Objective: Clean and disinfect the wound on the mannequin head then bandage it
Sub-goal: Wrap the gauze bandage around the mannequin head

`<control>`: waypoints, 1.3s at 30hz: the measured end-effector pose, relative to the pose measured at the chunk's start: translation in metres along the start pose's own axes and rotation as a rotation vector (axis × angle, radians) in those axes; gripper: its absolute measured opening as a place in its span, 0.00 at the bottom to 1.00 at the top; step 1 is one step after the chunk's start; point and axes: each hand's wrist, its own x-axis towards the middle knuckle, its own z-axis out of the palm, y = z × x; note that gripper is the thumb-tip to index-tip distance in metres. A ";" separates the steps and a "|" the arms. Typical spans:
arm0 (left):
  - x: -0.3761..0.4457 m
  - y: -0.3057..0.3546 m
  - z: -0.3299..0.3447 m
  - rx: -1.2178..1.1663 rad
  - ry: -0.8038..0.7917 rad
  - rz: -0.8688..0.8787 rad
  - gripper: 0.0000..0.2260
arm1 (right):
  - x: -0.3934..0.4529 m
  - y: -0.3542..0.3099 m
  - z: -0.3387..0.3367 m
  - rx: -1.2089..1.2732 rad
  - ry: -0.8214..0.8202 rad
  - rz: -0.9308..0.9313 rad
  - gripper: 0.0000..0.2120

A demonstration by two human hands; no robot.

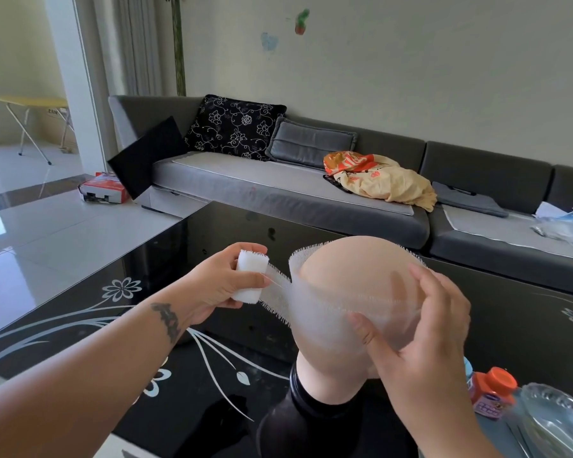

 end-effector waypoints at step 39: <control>0.088 0.054 0.067 0.139 -0.371 -0.133 0.14 | 0.002 0.008 0.012 -0.061 -0.010 0.011 0.37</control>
